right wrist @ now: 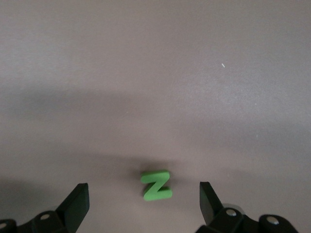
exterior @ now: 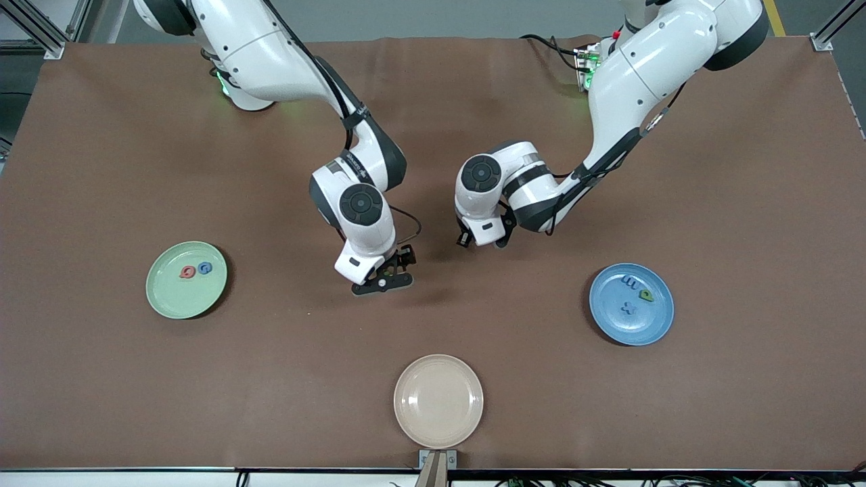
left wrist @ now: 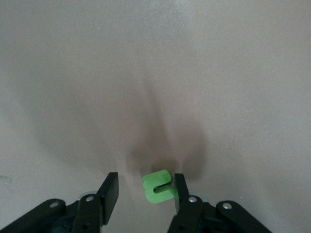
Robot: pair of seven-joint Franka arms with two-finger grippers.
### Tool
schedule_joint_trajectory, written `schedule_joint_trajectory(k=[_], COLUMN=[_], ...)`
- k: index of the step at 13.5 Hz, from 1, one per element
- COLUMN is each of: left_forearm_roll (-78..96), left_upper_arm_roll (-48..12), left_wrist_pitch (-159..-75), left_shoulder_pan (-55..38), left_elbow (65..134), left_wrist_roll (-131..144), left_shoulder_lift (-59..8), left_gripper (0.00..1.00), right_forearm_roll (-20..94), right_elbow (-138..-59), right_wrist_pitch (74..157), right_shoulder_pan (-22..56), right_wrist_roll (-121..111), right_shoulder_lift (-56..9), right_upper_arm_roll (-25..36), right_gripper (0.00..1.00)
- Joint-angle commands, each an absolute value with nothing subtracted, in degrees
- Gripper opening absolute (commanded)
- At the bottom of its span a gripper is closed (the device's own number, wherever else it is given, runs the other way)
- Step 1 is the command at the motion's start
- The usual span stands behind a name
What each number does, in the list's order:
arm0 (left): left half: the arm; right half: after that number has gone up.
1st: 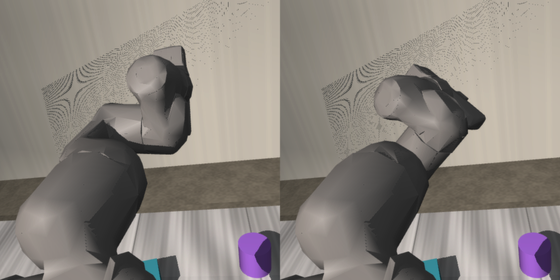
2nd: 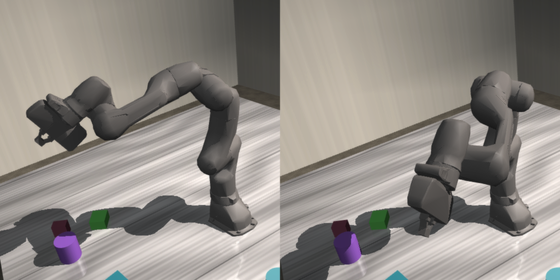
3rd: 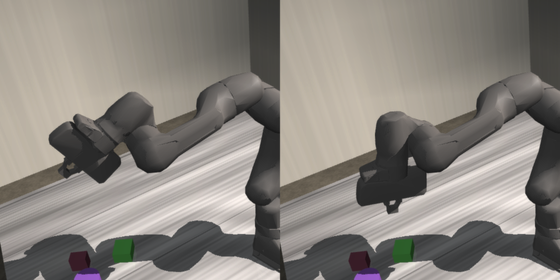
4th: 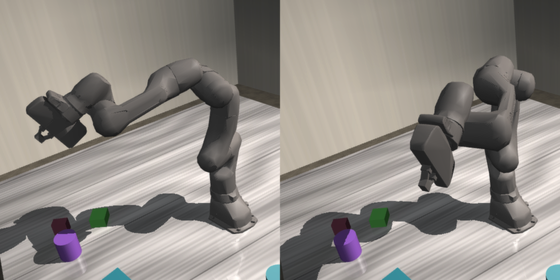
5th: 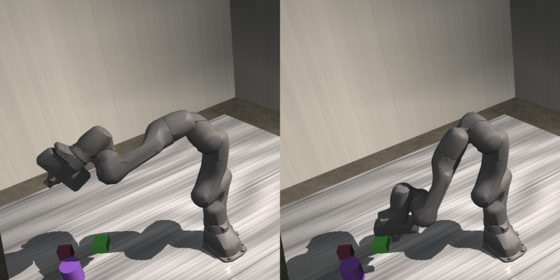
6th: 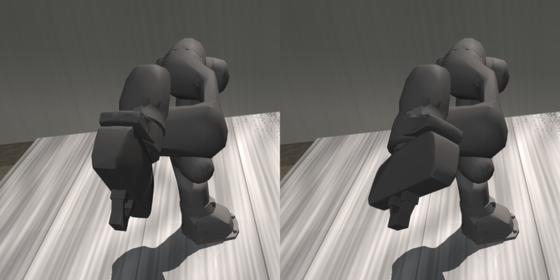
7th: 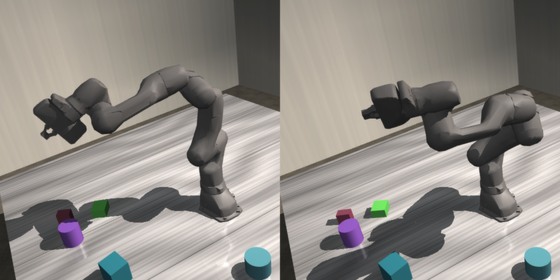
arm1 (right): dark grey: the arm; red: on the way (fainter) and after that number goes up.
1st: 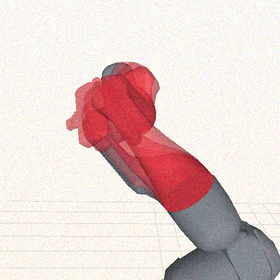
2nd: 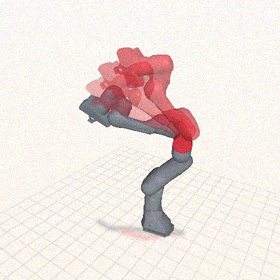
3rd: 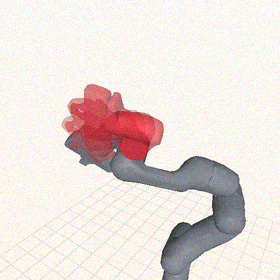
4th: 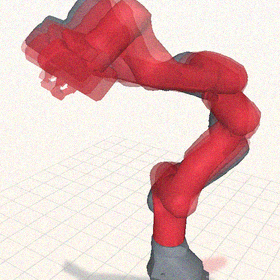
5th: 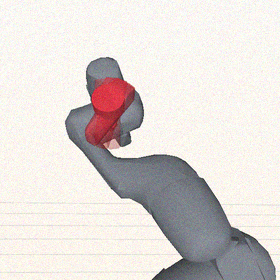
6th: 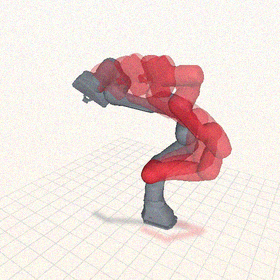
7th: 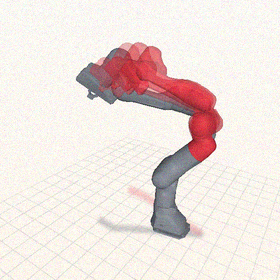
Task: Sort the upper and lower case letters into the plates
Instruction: 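Drop the n in the blue plate while the right gripper carries the Z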
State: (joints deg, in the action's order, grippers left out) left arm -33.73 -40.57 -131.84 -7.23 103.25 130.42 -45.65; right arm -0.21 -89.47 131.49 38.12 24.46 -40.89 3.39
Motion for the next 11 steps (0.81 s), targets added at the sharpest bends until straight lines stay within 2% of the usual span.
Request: schedule_joint_trajectory(k=[1, 3, 5, 6, 10, 11], left_forearm_roll=[-35.42, -35.51, -35.59, -35.94, -36.30, -36.65], left_upper_arm_roll=[-40.34, -40.34, -40.25, -40.25, -40.17, -40.25], left_wrist_pitch=[-132.80, -132.80, -133.06, -133.07, -132.63, -131.76], left_shoulder_pan=[-7.38, -7.38, -7.38, -7.38, -7.03, -6.51], left_elbow=[103.45, 103.45, 103.19, 103.18, 102.05, 101.26], left_wrist_roll=[131.66, 131.66, 131.66, 131.66, 130.09, 127.82], left_shoulder_lift=[-46.23, -46.49, -46.93, -46.93, -46.32, -45.62], left_gripper=[0.50, 0.46, 0.37, 0.32, 0.00, 0.00], right_forearm_roll=[0.79, 0.79, 0.88, 1.23, 1.67, 1.67], right_elbow=[-88.85, -89.03, -89.99, -90.78, -93.51, -93.69], right_wrist_pitch=[133.67, 133.95, 133.95, 133.95, 135.44, 135.79], right_shoulder_pan=[37.79, 37.97, 37.44, 37.27, 36.91, 36.91], right_wrist_roll=[23.47, 23.47, 23.38, 22.86, 22.33, 22.32], right_shoulder_lift=[-42.62, -43.50, -43.51, -43.51, -43.33, -43.42], right_upper_arm_roll=[3.25, 3.16, 2.55, 2.20, 1.93, 1.93], right_gripper=[0.97, 0.89, 0.79, 0.78, 0.78, 0.78])
